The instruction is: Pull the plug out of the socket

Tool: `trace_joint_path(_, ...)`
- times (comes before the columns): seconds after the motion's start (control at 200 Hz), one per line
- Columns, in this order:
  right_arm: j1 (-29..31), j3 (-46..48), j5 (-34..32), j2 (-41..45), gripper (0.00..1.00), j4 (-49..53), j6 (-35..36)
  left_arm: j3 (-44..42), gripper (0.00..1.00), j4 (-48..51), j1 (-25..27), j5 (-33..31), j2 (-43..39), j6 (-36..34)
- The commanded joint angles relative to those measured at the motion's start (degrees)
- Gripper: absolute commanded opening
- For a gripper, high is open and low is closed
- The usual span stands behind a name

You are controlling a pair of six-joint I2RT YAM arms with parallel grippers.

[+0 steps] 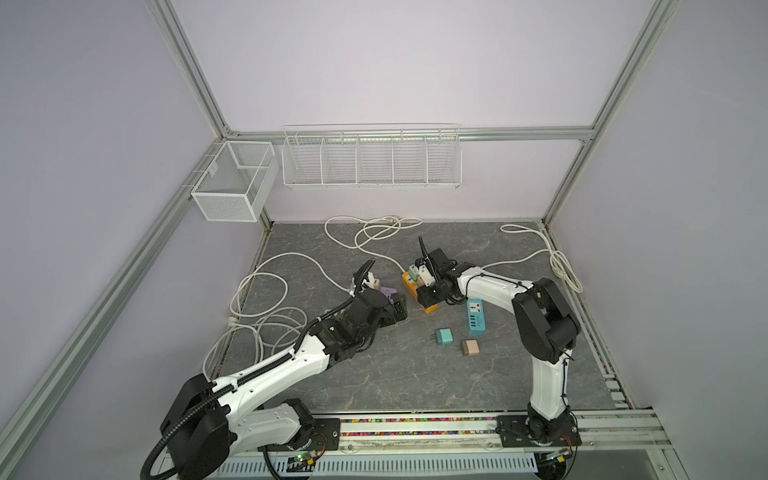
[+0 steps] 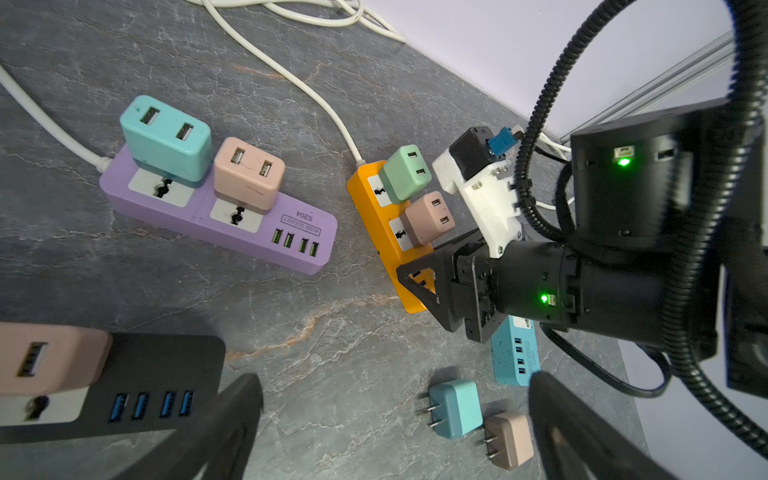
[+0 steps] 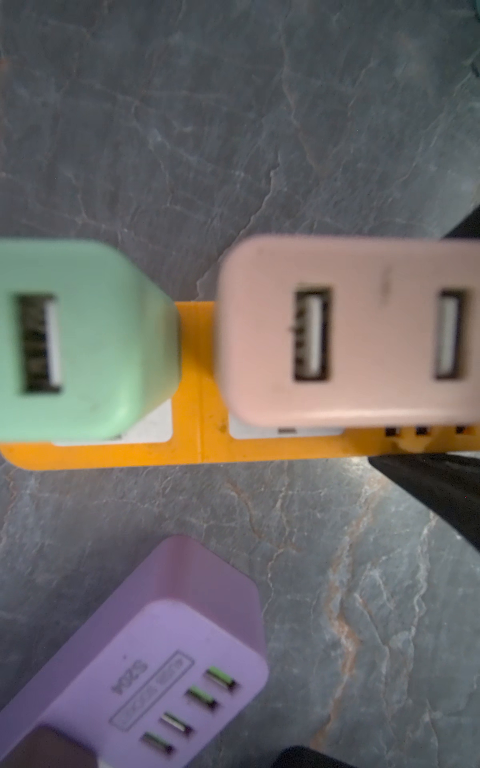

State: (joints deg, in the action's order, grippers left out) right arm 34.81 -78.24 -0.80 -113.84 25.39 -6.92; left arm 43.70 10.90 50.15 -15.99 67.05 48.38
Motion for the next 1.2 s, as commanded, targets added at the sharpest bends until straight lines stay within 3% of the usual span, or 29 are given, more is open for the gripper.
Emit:
trace_joint_path(0.0, 0.03, 4.00, -3.15, 2.53, 0.48, 4.48, -2.89, -0.82, 0.99, -1.53, -0.32, 1.09, 0.92, 1.03)
trace_joint_path(0.84, -2.92, 23.75, -6.56, 17.17, 0.48, 4.30, -14.40, -1.78, 0.99, -7.47, -0.32, 6.82, 4.17, 1.07)
trace_joint_path(1.035, -2.91, 24.12, -5.67, 19.56, 0.54, 3.88, -14.71, -1.01, 0.99, -7.65, -0.36, 7.72, 4.91, 1.04)
trace_joint_path(1.2, -2.82, 24.00, -5.38, 22.98, 0.66, 4.00, -14.24, -0.50, 1.00, -8.47, -0.32, 8.60, 5.62, 1.43)
